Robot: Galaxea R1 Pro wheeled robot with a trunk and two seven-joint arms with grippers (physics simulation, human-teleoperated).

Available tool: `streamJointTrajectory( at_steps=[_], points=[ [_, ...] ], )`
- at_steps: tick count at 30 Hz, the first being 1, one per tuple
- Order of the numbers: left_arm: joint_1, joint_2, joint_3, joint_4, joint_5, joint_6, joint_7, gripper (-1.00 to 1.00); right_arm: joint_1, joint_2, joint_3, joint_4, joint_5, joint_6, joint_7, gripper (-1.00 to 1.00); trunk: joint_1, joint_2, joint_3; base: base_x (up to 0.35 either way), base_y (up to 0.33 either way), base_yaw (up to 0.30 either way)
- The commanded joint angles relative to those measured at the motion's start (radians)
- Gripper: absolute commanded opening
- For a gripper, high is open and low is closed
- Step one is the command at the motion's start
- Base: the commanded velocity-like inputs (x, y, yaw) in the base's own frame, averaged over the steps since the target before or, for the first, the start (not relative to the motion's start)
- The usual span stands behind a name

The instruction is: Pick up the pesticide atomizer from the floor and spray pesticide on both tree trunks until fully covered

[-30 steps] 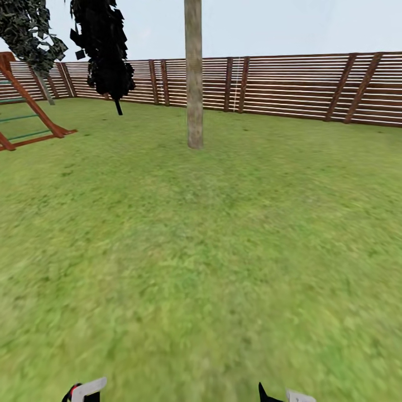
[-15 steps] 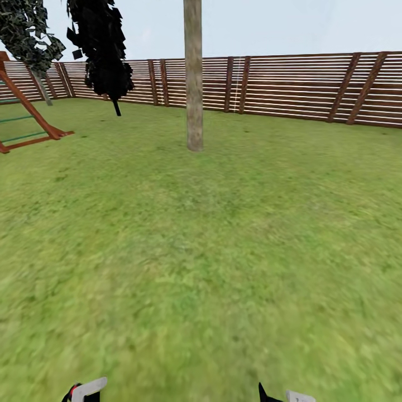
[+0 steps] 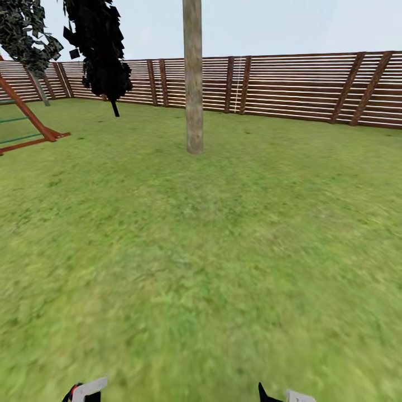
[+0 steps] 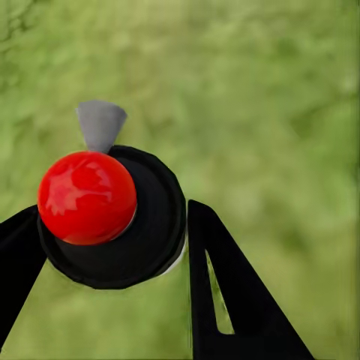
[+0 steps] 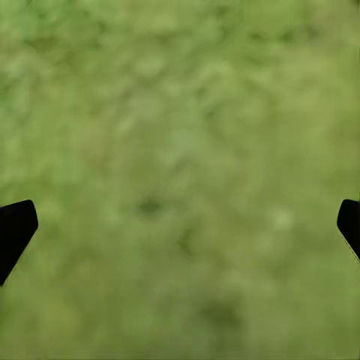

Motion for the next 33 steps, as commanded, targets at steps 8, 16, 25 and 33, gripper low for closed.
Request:
streamJointTrajectory(
  at_steps=[8, 16, 25, 33],
  points=[
    [0.0, 0.004, 0.006, 0.0, 0.0, 0.001, -0.003, -1.0, 0.0, -0.001, 0.0, 0.0, 0.0, 0.0, 0.0, 1.0, 0.0, 0.0, 0.0, 0.339, 0.0, 0.0],
    [0.0, 0.006, 0.005, 0.001, -0.001, 0.001, 0.001, -1.0, 0.0, 0.0, 0.0, 0.0, 0.0, 0.0, 0.0, 1.0, 0.0, 0.0, 0.0, 0.339, 0.0, 0.0],
    [0.0, 0.001, 0.0, 0.0, -0.007, -0.001, 0.0, -1.0, 0.0, 0.004, 0.0, 0.001, -0.002, 0.0, -0.002, 1.0, 0.0, 0.0, 0.0, 0.339, 0.0, 0.0],
    [0.0, -0.003, -0.001, 0.001, -0.009, 0.001, -0.001, -1.0, 0.0, -0.037, -0.005, -0.141, -0.008, -0.003, -0.005, 1.0, 0.0, 0.0, 0.0, 0.339, 0.0, 0.0]
  ],
)
